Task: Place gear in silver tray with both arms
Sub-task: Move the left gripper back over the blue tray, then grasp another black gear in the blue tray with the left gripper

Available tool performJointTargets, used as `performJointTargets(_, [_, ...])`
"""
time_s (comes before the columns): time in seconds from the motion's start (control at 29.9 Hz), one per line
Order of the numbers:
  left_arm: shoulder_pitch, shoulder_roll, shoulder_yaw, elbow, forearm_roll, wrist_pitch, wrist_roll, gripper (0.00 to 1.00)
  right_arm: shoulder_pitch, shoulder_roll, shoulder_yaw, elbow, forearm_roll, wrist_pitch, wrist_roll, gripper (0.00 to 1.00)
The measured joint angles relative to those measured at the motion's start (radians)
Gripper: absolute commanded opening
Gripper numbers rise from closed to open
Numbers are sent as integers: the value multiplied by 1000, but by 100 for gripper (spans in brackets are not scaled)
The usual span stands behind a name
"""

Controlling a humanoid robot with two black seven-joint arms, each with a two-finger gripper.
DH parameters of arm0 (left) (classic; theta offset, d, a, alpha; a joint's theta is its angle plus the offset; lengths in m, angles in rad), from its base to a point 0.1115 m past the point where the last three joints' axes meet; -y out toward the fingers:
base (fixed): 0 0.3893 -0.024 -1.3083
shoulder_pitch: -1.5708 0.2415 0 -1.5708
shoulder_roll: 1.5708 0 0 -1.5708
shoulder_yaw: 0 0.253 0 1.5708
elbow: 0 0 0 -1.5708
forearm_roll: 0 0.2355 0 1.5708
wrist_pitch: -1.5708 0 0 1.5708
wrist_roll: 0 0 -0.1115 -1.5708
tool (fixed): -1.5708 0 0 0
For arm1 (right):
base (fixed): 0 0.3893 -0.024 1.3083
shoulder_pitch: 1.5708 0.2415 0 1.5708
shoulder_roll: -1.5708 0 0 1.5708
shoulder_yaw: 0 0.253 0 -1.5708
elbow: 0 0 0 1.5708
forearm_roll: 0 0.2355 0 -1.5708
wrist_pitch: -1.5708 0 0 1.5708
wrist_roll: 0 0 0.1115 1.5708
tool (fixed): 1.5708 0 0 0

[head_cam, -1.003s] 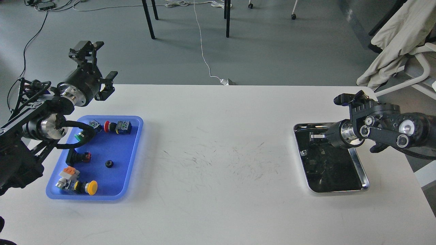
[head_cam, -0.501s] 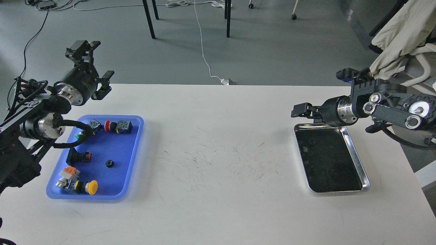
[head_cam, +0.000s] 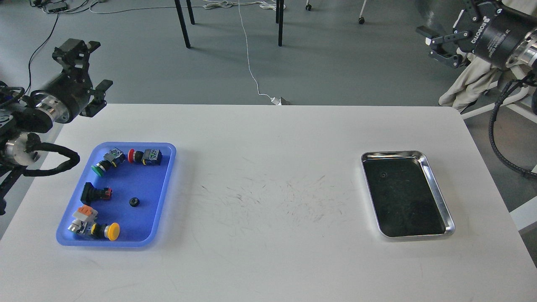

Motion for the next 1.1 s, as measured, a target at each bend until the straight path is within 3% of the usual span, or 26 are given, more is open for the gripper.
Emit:
performJointTargets(0.1, [9,85,2,-82,56,-36,13,98,-85,31,11,-38,102,9,75,94])
performJointTargets(0.2, [15,184,33,-197,113,-48,17,98,-166,88,42,-71,176,10,117,94])
performJointTargets(0.4, [20,406,177,-464,294,-44,10,98,-369,198,198,-94,278,10,126,95])
performJointTargets(0.53, [21,491,305,-562,512,-36,9,98,-429,239,227,-100,277,10,117,95])
performJointTargets(0.67, [21,506,418,-585,794,0,10,98,-430,242,197,-97,248,10,115,95])
performJointTargets(0.8, [26,462,516,-574,1077,92,11,97,-417,232,184,-96,229,10,113,95])
performJointTargets(0.97, [38,342,576,-464,1358,190,-3,97,-403,229,181,-94,226,10,88,95])
performJointTargets(1.1, [70,241,582,-358,1495,246,-29,96,-388,228,168,-94,225,10,39,95])
